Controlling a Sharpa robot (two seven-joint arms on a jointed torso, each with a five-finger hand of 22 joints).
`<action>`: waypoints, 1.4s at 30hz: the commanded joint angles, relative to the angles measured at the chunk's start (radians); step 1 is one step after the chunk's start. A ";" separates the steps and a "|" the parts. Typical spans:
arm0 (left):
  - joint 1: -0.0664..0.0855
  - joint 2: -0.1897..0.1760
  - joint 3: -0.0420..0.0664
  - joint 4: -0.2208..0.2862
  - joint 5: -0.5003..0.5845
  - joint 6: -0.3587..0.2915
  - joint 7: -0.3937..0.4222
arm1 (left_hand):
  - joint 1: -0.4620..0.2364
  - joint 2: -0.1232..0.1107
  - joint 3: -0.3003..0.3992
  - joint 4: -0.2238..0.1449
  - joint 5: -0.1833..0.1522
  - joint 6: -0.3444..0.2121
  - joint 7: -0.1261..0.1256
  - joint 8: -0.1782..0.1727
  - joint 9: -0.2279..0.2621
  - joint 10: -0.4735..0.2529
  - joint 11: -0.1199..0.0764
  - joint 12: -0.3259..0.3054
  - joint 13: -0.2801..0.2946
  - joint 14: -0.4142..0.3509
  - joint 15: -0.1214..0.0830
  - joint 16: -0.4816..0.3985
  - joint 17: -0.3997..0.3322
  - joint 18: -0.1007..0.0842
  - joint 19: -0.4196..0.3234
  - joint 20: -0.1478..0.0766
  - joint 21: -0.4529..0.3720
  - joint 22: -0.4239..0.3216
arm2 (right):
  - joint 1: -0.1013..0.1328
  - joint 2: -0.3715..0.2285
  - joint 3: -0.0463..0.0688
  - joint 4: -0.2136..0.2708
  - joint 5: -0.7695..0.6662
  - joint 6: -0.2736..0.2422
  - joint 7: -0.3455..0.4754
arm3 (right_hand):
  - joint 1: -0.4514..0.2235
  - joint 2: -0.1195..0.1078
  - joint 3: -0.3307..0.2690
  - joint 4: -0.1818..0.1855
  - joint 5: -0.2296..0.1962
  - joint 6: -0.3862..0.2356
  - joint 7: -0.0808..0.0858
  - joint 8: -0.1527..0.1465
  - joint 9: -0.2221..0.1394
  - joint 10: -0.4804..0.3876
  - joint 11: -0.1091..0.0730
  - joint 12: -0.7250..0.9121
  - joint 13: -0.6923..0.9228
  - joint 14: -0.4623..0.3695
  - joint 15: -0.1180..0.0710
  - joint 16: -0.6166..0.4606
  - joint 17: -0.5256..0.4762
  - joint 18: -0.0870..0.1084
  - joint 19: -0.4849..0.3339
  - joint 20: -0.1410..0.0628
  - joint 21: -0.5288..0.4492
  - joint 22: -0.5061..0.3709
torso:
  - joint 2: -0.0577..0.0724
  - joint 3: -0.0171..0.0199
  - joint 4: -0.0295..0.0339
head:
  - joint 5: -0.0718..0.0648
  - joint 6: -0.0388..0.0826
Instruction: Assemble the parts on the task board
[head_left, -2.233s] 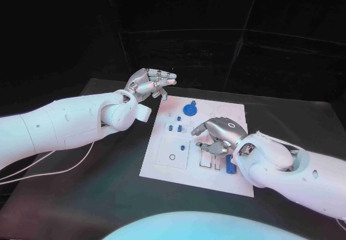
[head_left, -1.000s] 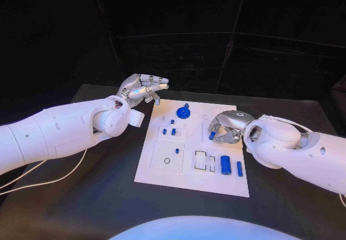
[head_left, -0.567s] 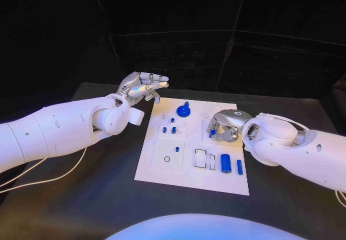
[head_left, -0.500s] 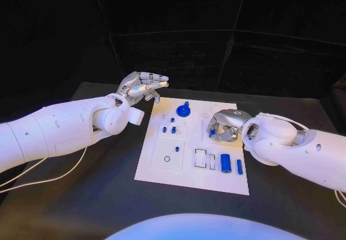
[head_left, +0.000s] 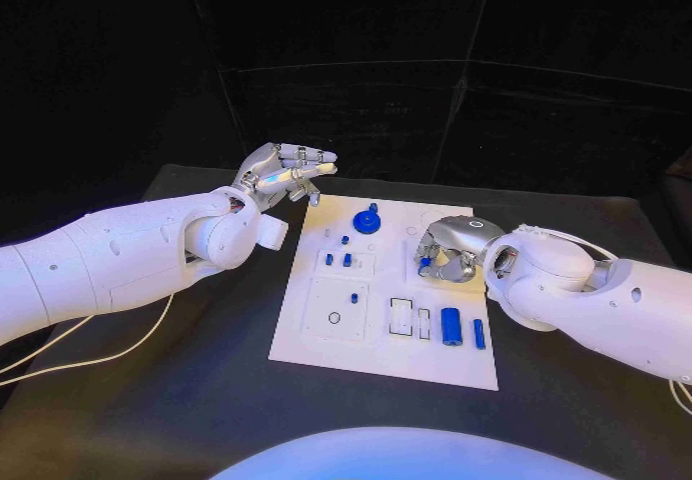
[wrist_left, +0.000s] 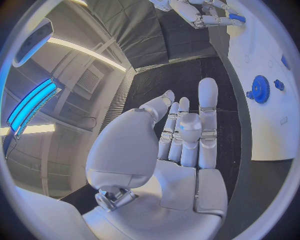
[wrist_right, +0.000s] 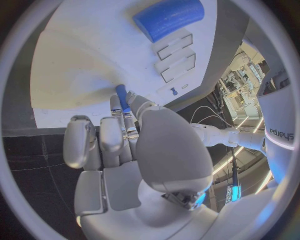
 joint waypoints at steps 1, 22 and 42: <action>0.001 0.000 0.001 0.000 0.003 0.009 0.005 | 0.002 -0.005 -0.007 -0.002 0.003 -0.007 -0.003 -0.003 -0.001 -0.007 0.001 0.006 -0.001 -0.004 0.000 0.002 -0.001 0.020 -0.004 0.002 -0.005 -0.001 | 0.001 -0.004 0.000 0.010 -0.012 -0.061 -0.004 | 0.020 0.014 0.022 -0.012 -0.005 0.019 -0.005 0.008 0.005 0.021 -0.006 0.003 0.003 0.017 -0.010 0.005 0.003 -0.004 0.010 -0.002 0.008 0.009 | -0.001 0.0005 -0.0010 | 0.000 0.001; 0.000 0.000 0.001 -0.002 0.003 0.009 0.004 | 0.003 -0.005 -0.007 -0.003 0.003 -0.008 -0.003 -0.003 -0.001 -0.008 0.001 0.006 -0.001 -0.004 0.000 0.003 -0.002 0.020 -0.004 0.003 -0.005 -0.001 | 0.003 -0.057 0.031 0.182 0.098 -0.181 0.083 | 0.001 -0.009 0.077 -0.039 -0.006 0.009 0.005 -0.014 -0.003 0.017 0.003 -0.041 -0.002 0.015 -0.004 0.010 0.003 -0.004 0.006 0.000 0.009 0.010 | 0.000 -0.0019 0.0001 | 0.006 0.010; 0.000 0.006 0.001 0.001 0.003 0.007 0.005 | 0.004 -0.003 -0.007 -0.004 0.003 -0.009 -0.002 -0.003 -0.001 -0.009 0.001 0.007 -0.001 -0.005 0.000 0.003 -0.003 0.020 -0.004 0.003 -0.006 -0.002 | -0.022 0.174 -0.007 0.094 0.065 -0.079 0.150 | -0.004 -0.011 0.085 -0.044 -0.004 0.007 0.008 -0.018 -0.004 0.016 0.005 -0.049 -0.002 0.014 -0.002 0.008 -0.001 -0.003 0.001 0.002 0.005 0.004 | 0.002 -0.0018 0.0013 | 0.049 -0.013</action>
